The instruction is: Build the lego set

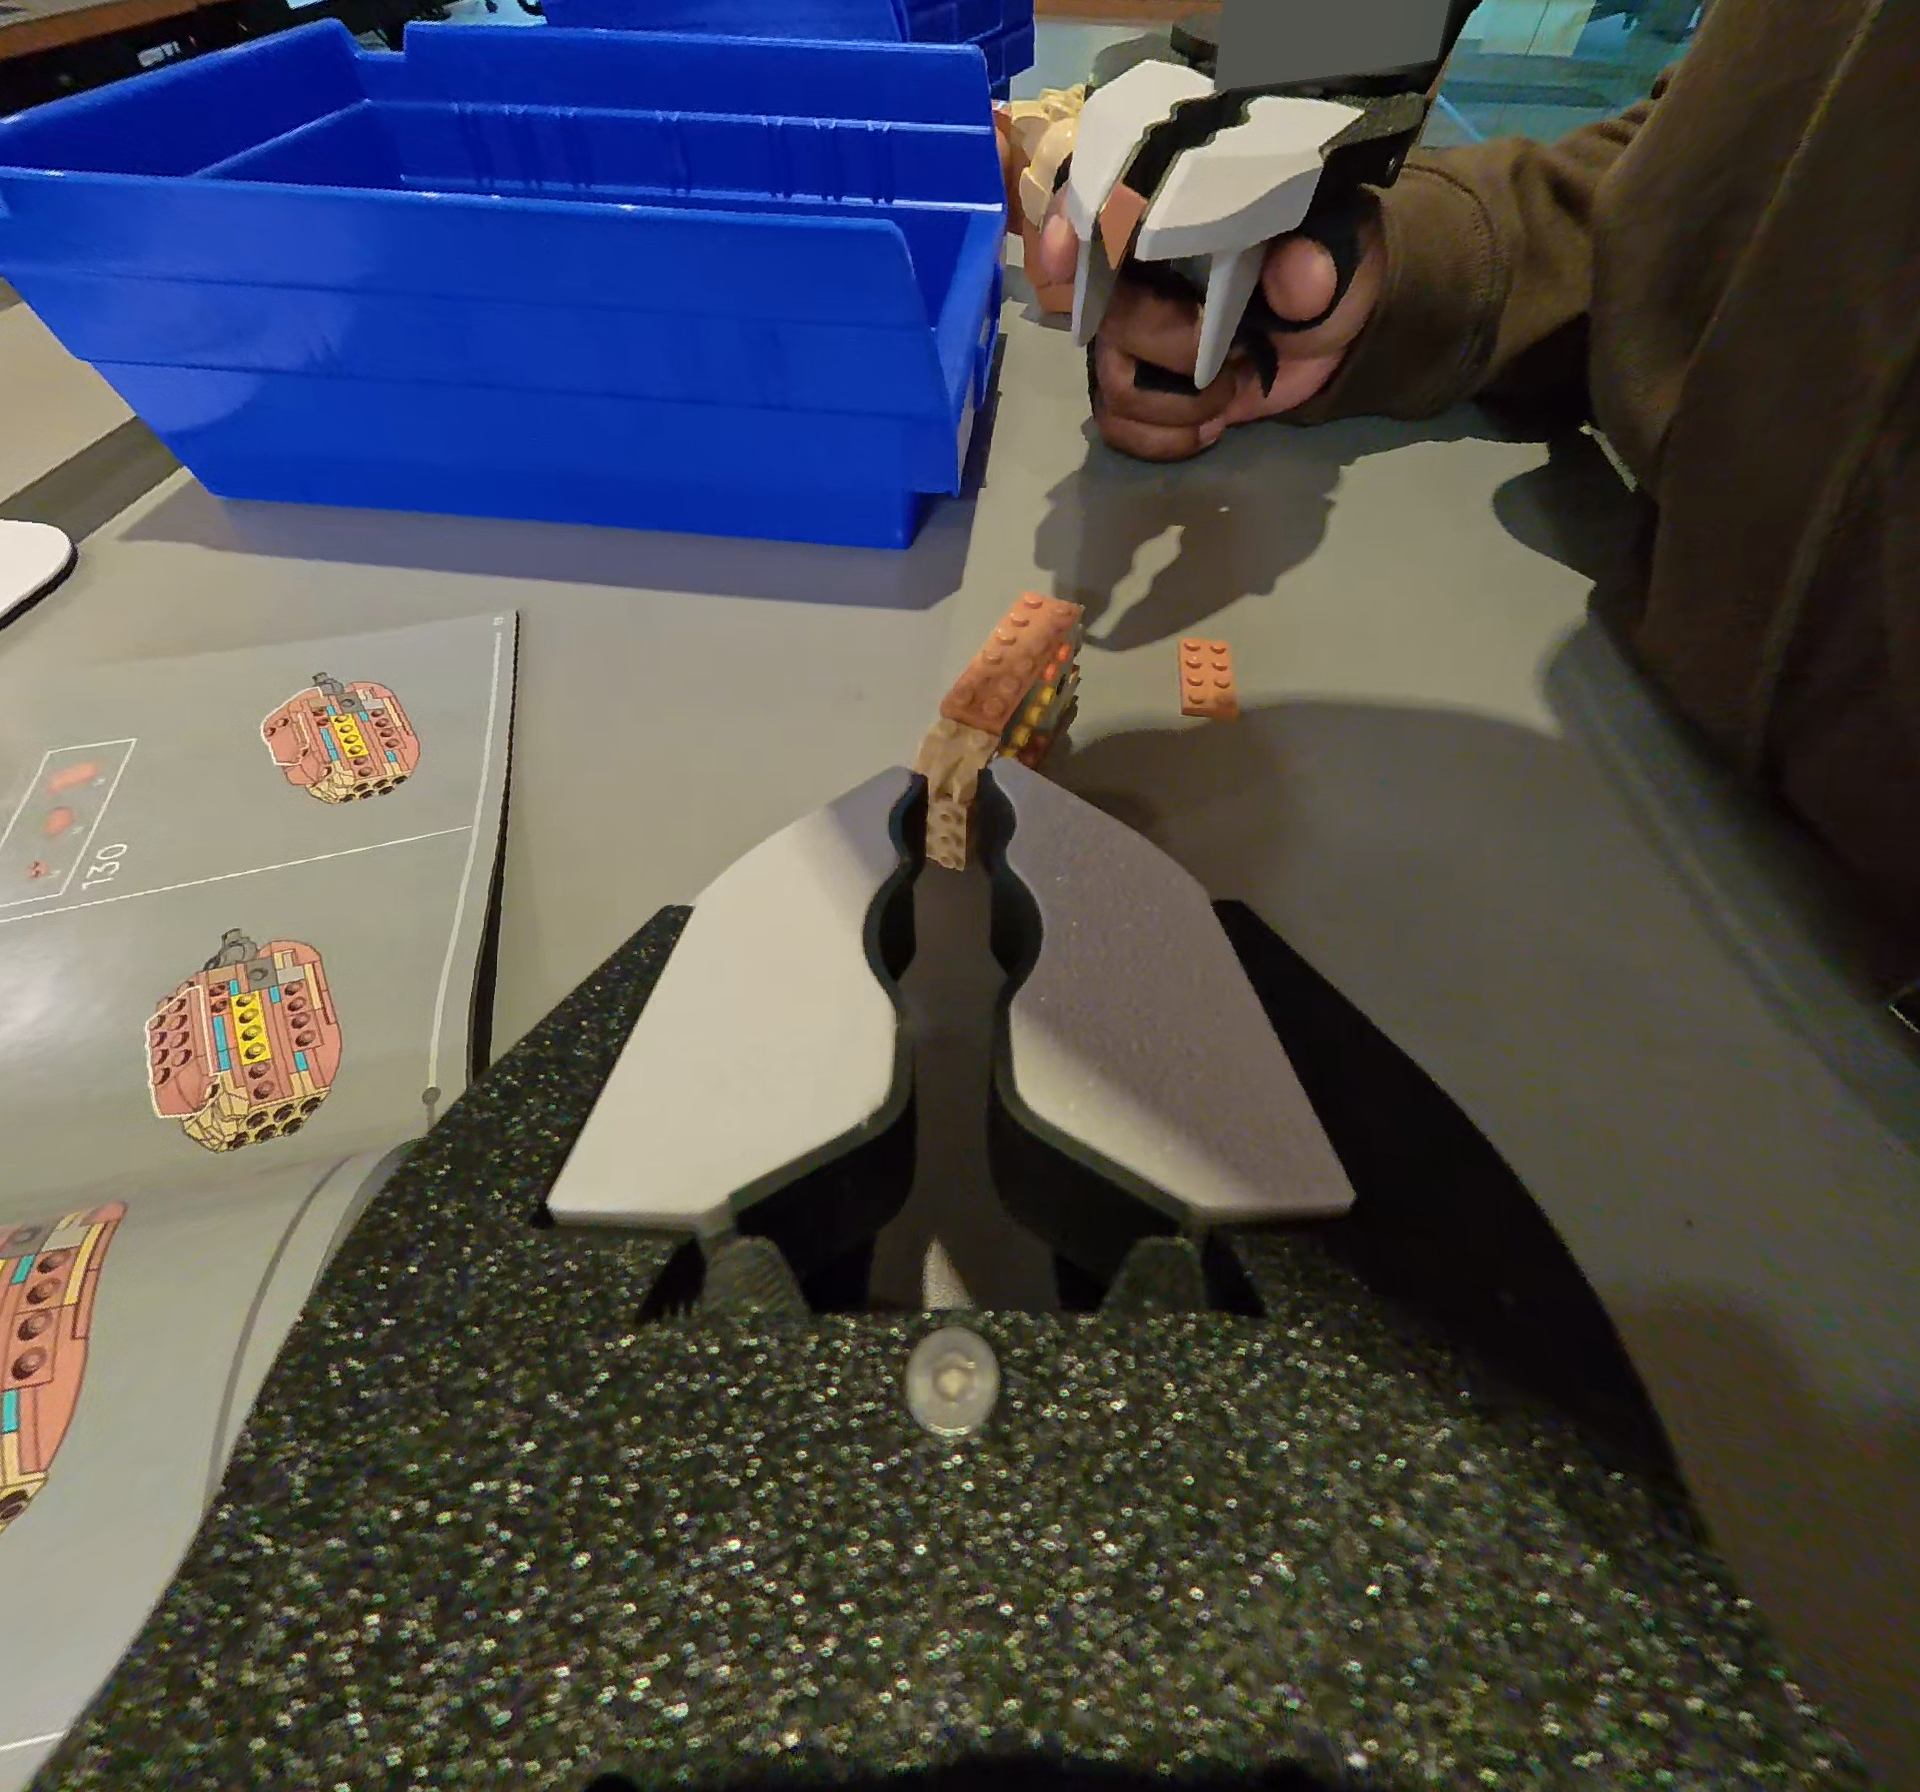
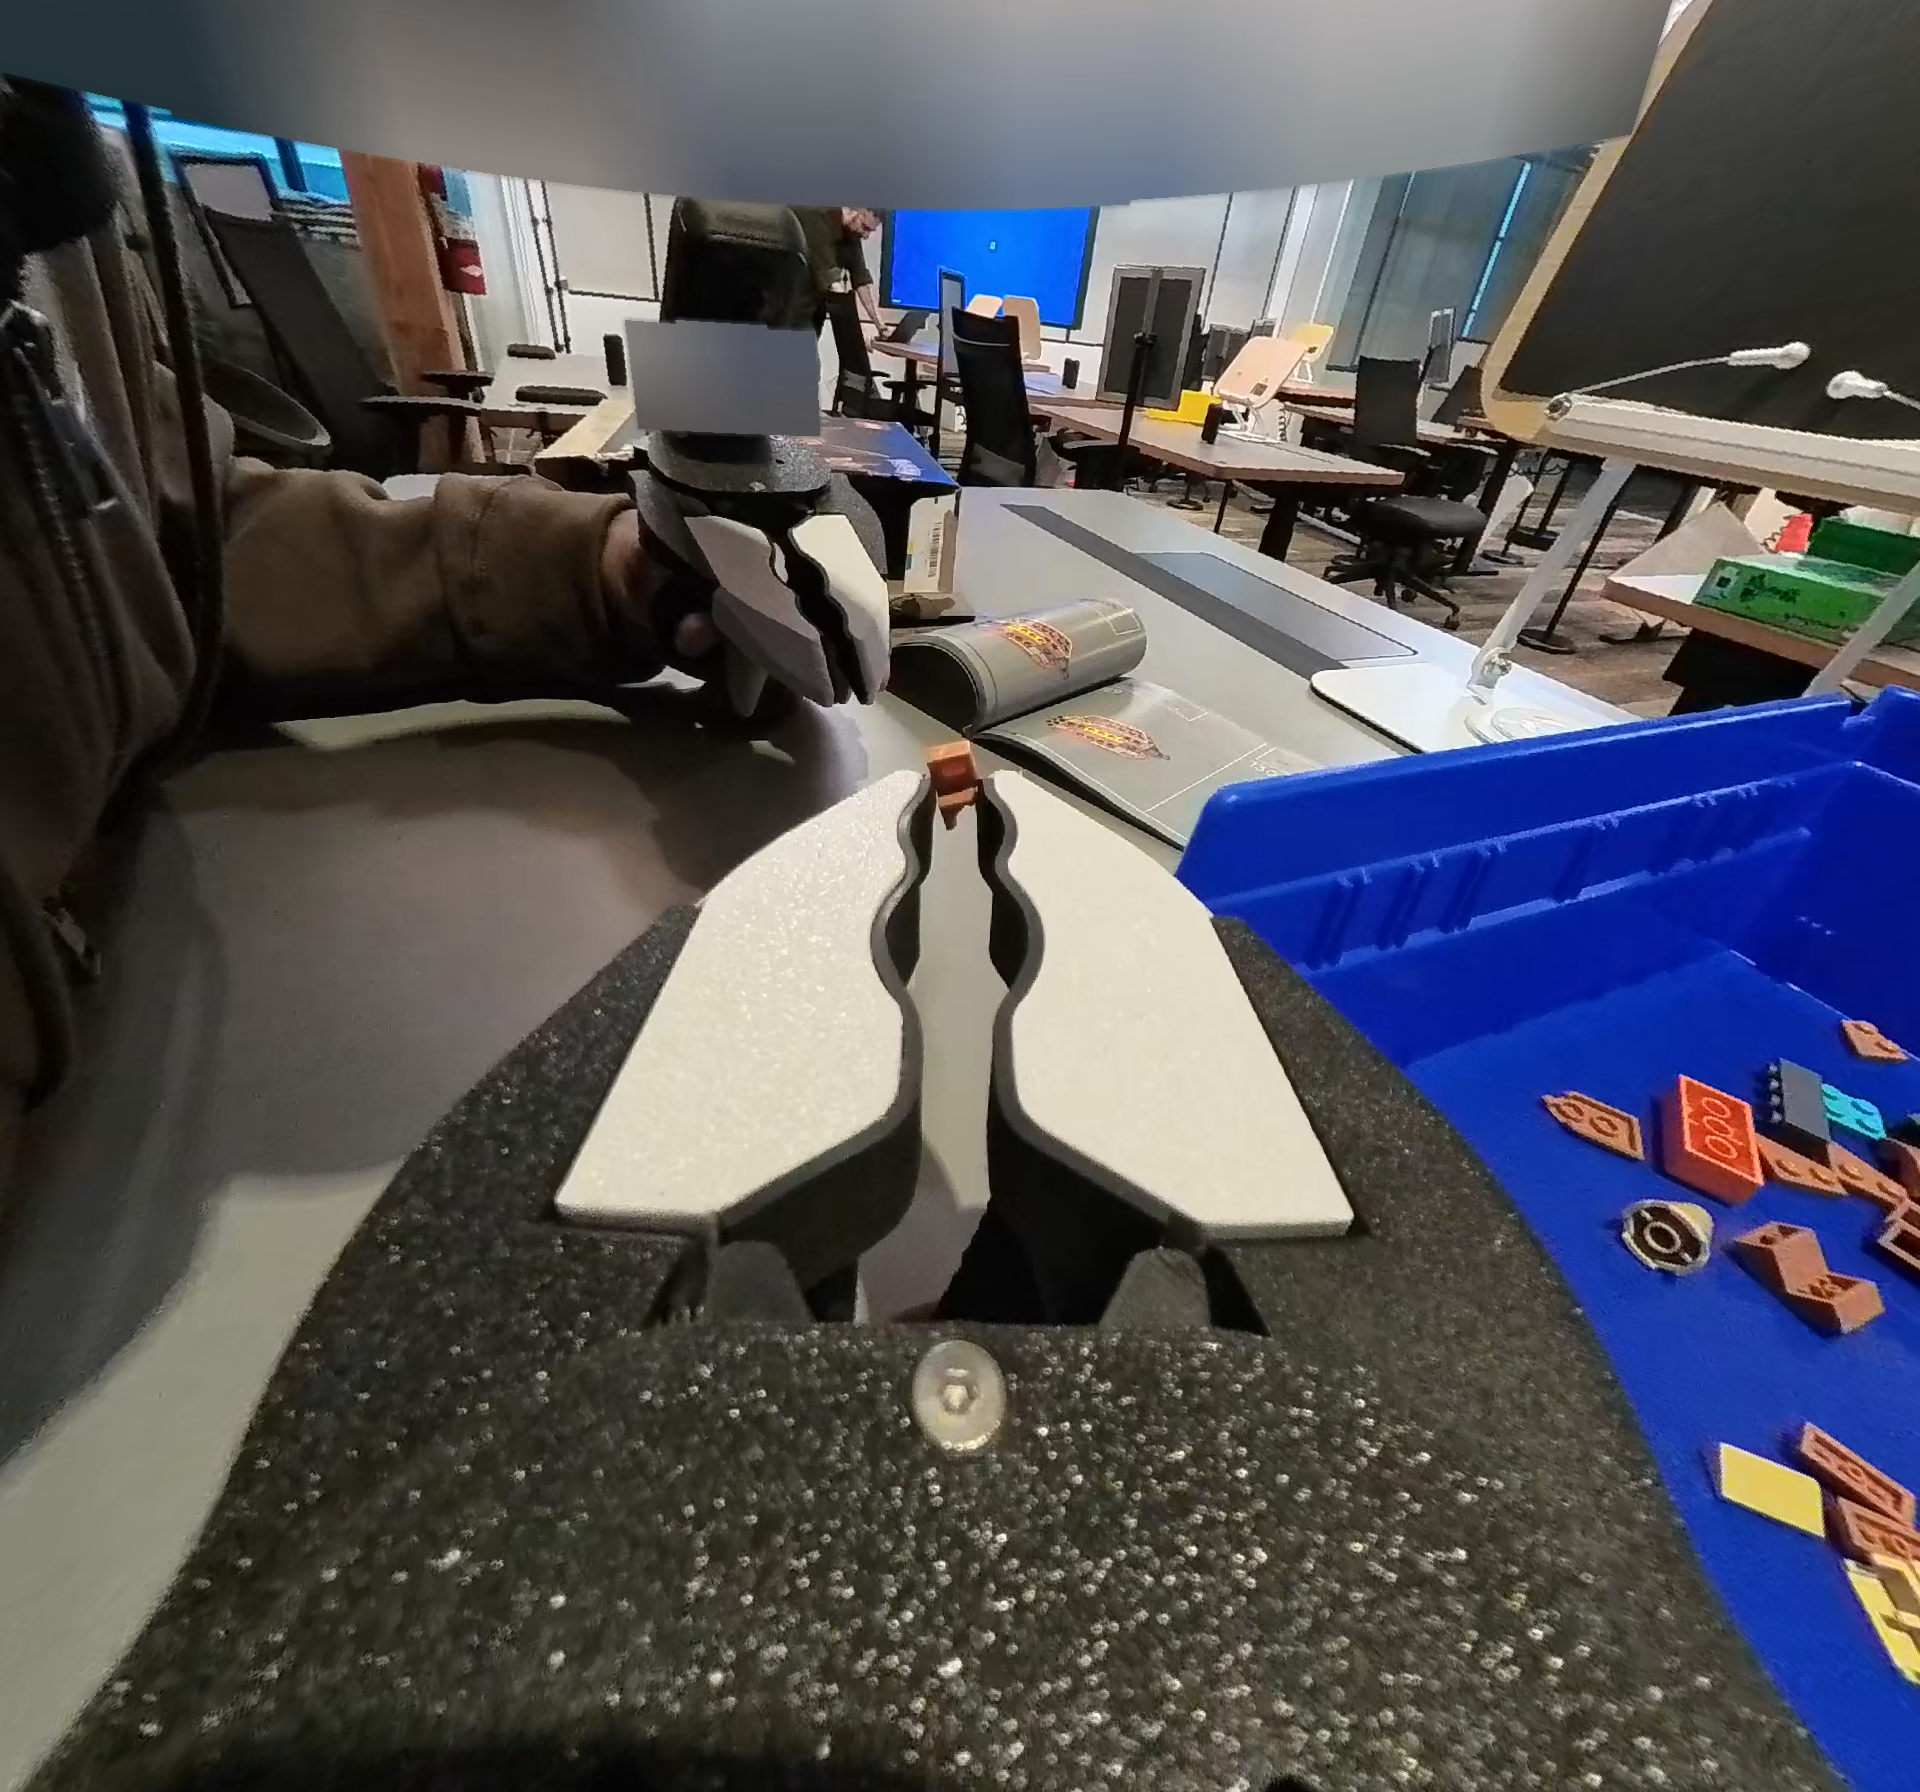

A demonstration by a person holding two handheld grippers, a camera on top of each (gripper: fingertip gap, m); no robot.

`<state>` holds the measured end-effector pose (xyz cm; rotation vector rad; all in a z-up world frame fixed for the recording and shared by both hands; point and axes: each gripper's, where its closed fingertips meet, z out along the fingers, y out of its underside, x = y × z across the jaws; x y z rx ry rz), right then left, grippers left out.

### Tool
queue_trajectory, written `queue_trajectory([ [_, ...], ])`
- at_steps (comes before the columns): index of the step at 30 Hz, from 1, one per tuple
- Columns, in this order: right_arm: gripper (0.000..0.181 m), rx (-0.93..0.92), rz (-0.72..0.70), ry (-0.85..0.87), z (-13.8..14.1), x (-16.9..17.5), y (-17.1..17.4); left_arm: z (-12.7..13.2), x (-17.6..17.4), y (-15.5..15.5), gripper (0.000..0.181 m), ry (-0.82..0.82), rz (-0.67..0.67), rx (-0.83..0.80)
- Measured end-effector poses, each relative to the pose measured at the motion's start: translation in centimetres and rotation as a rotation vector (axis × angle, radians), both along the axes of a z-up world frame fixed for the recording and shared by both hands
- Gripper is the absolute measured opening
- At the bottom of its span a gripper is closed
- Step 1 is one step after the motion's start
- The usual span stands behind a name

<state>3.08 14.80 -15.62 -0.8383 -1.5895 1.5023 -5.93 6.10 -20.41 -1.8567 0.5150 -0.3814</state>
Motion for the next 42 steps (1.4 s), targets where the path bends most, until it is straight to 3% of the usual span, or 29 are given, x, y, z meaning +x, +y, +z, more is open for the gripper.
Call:
queue_trajectory([
  [24,0.008,-0.016,-0.005,-0.003,0.1,-0.1,0.2,0.0,0.1,0.0,0.009,-0.002,-0.003,-0.005],
  [28,0.008,-0.026,-0.066,-0.031,1.6,-0.3,2.0,0.1,-0.2,0.1,0.009,-0.021,0.005,-0.007],
  [31,0.008,0.126,-0.105,-0.079,3.7,-0.4,4.4,0.3,-0.4,0.1,0.009,-0.042,0.015,0.0],
  [35,0.008,0.494,-0.087,-0.222,3.8,-1.2,8.1,0.2,-0.3,0.1,0.009,-0.027,0.011,-0.001],
  [42,0.008,0.938,0.246,-0.626,-2.5,-3.3,11.9,0.1,-0.1,0.0,0.008,-0.013,0.006,0.001],
])
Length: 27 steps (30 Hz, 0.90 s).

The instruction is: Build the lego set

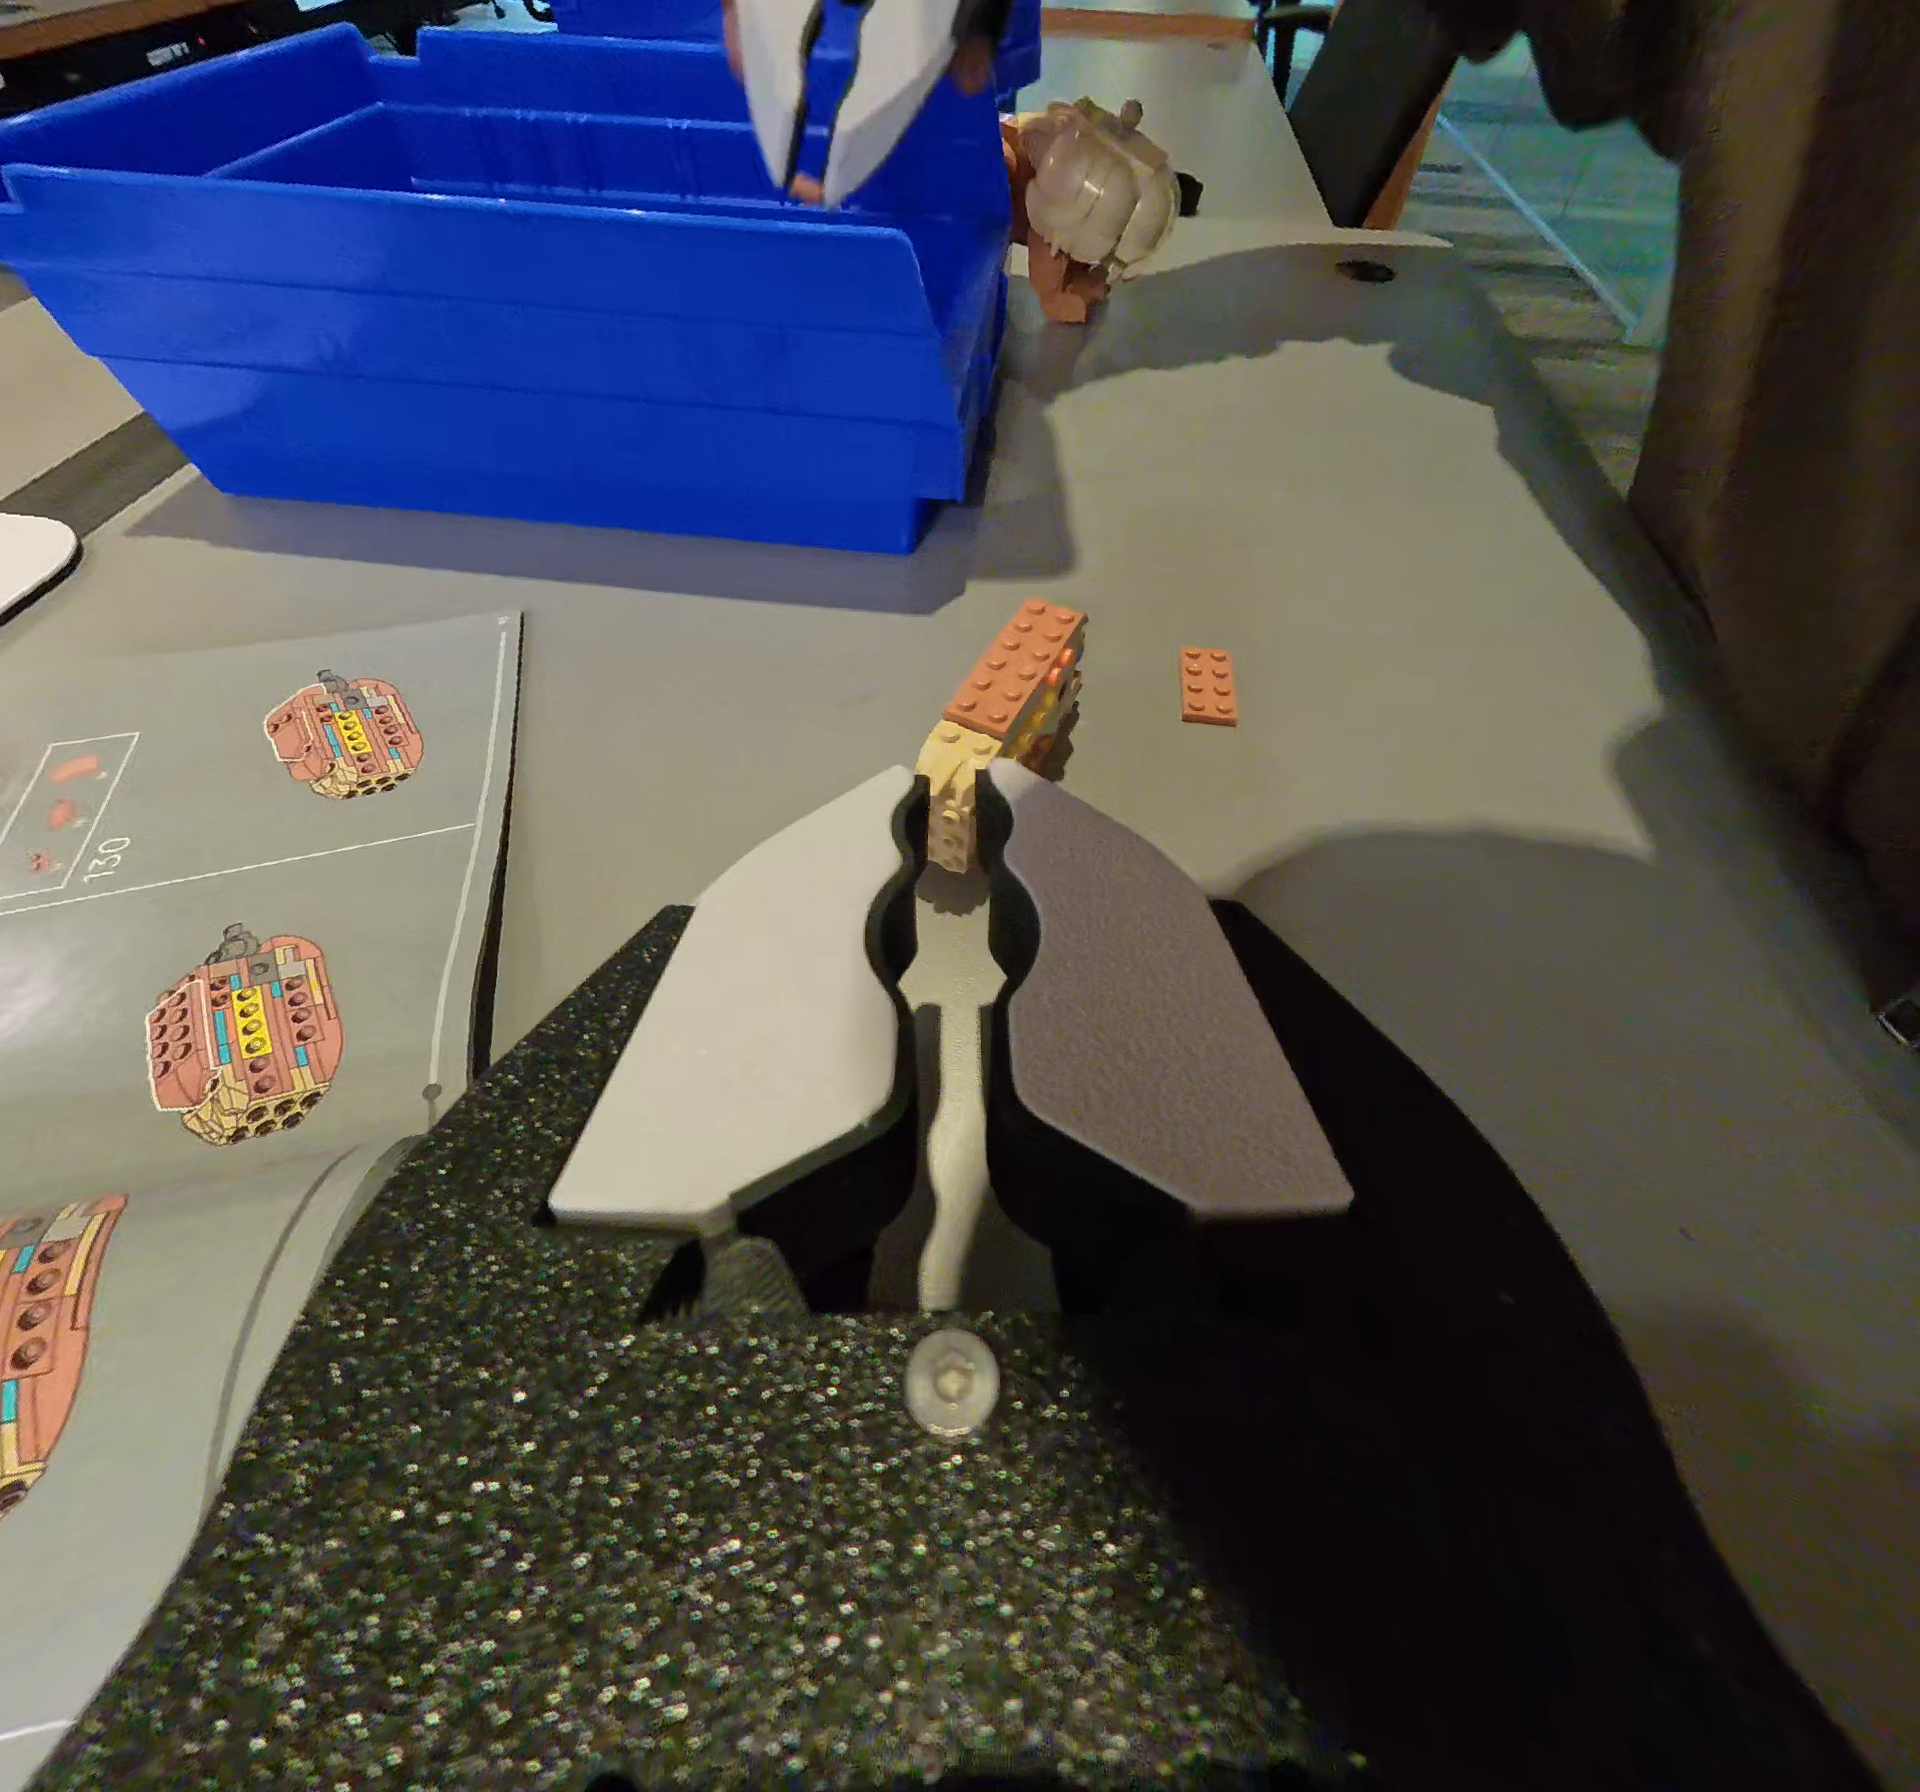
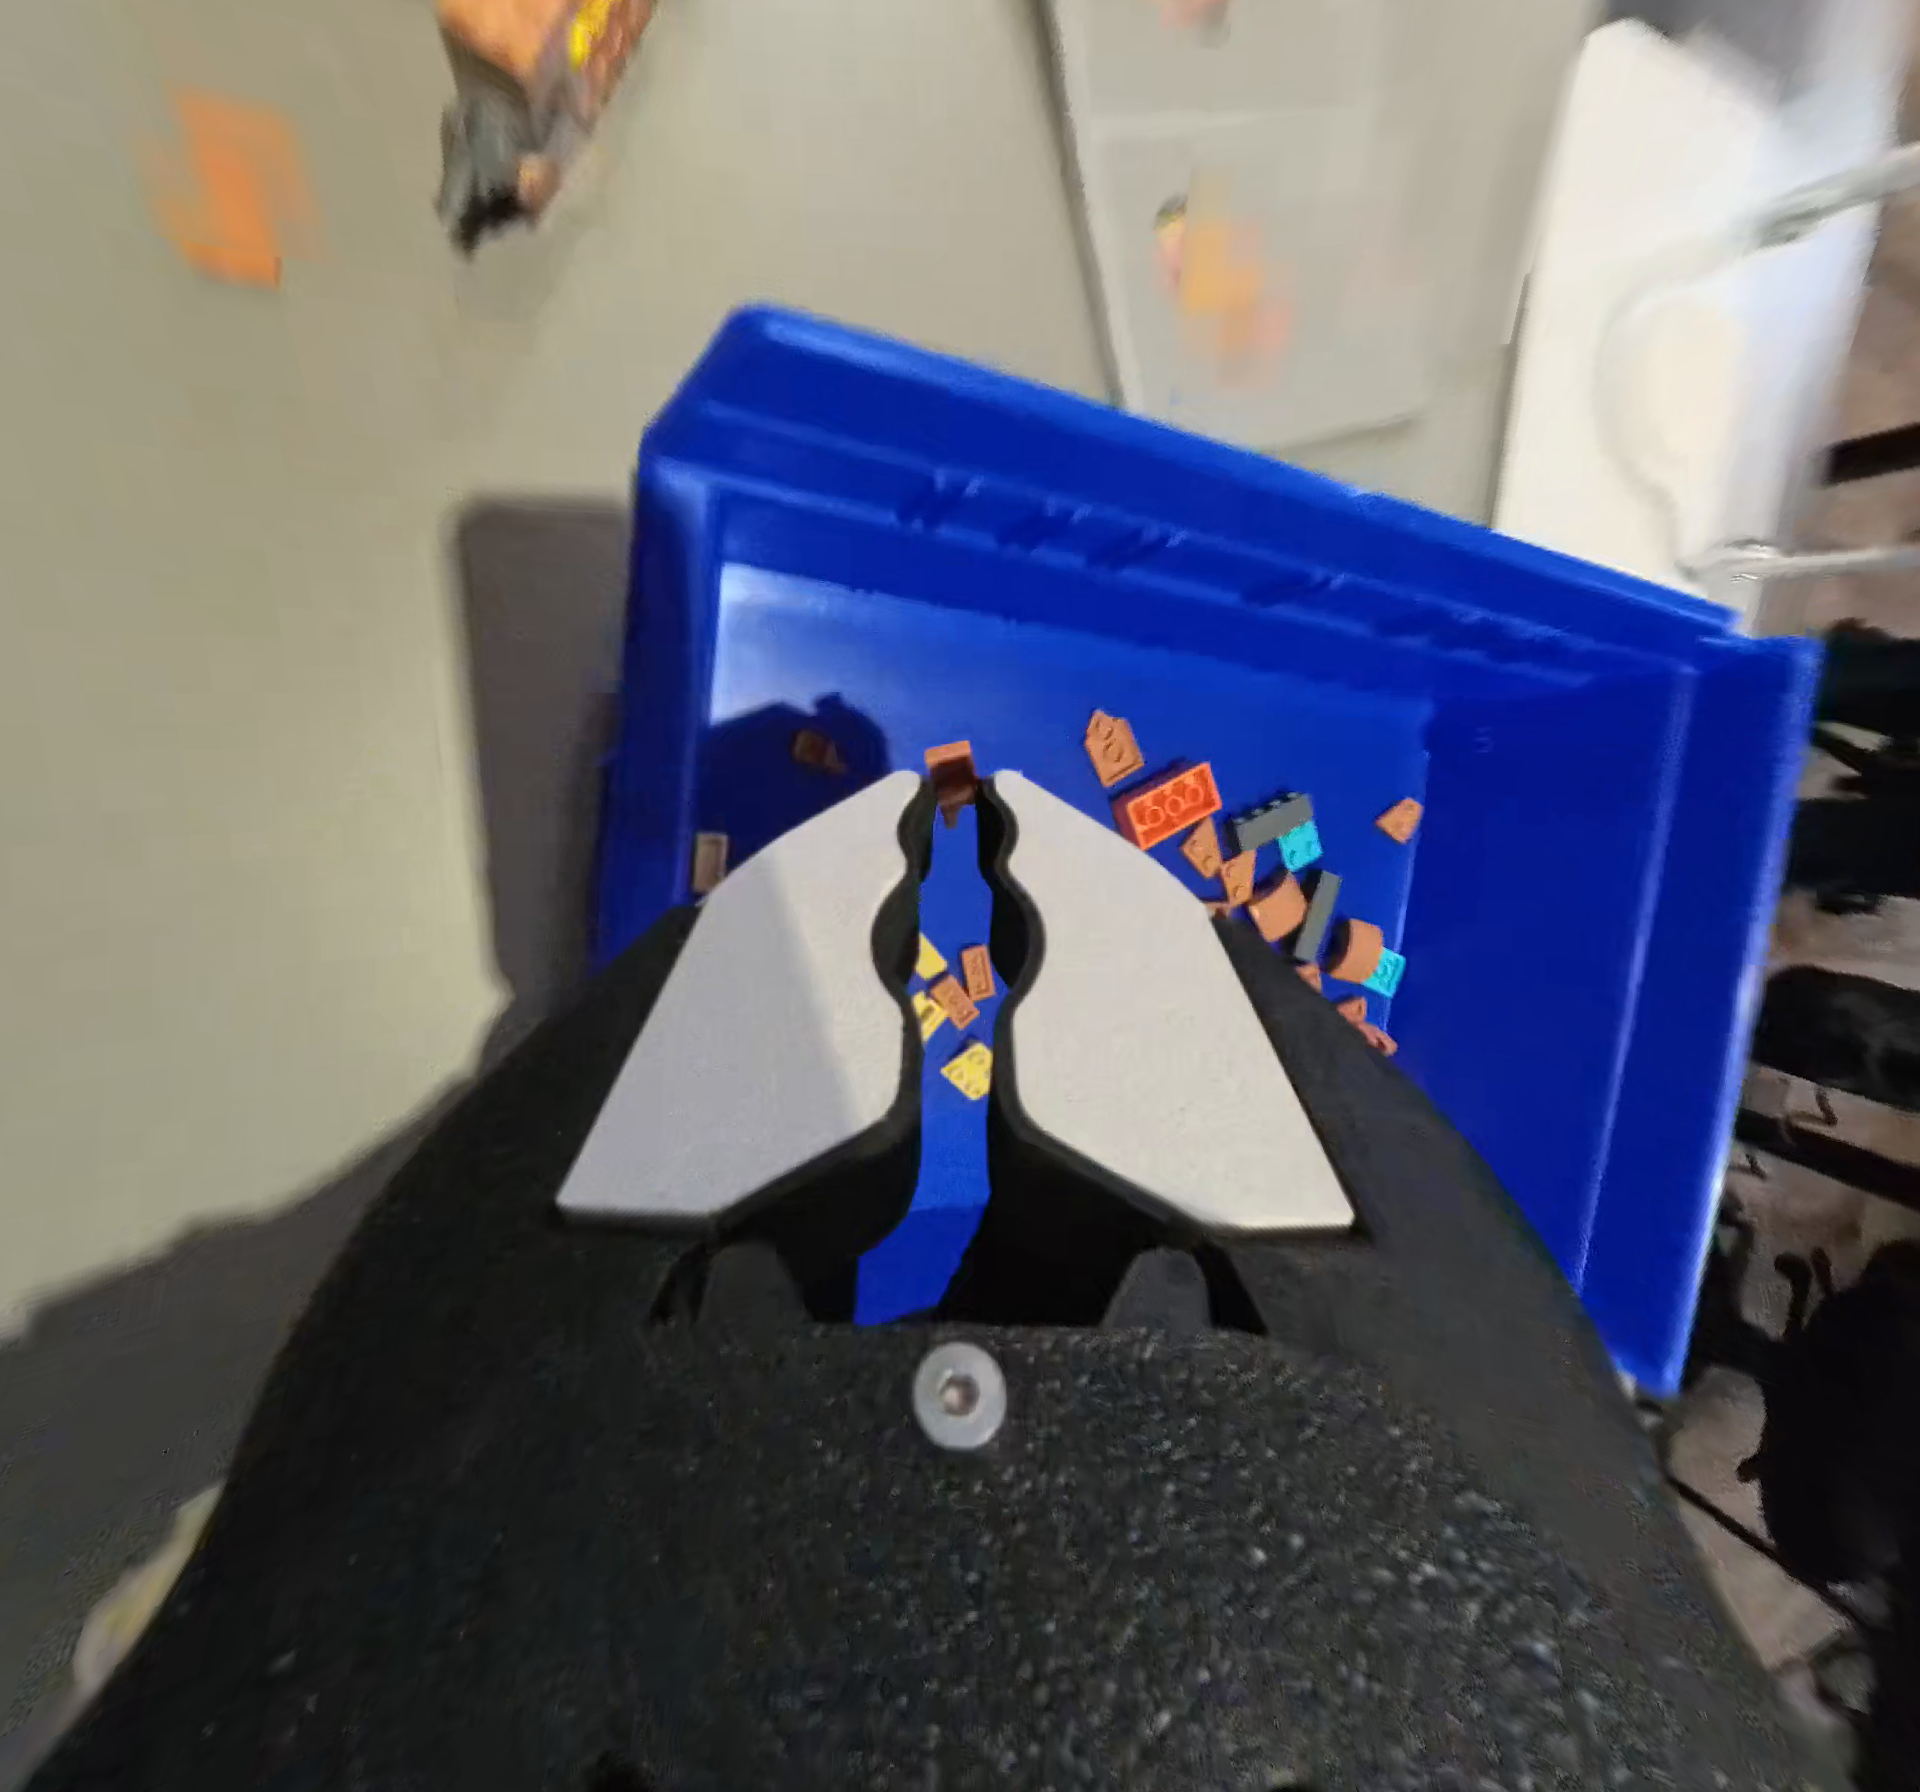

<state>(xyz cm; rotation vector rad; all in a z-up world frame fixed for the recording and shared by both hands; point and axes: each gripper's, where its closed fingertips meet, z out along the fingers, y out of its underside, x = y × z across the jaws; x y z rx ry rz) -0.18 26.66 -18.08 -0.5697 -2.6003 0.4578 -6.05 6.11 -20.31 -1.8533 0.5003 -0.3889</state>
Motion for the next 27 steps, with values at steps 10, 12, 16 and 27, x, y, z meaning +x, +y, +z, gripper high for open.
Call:
queue_trajectory([
  [10,0.008,0.184,0.177,-0.228,-6.8,-2.4,1.2,-0.1,0.2,-0.1,0.008,0.0,-0.011,-0.01],
  [12,0.009,0.184,0.182,-0.239,-7.4,-2.3,1.3,-0.1,0.1,-0.1,0.008,-0.005,-0.011,-0.011],
  [16,0.01,0.124,0.195,-0.258,-7.0,-1.4,1.3,-0.1,0.1,-0.1,0.008,-0.01,-0.009,-0.01],
  [27,0.012,0.235,0.314,-0.445,-6.2,3.7,4.3,-0.1,0.1,-0.1,0.008,-0.005,-0.009,-0.014],
])
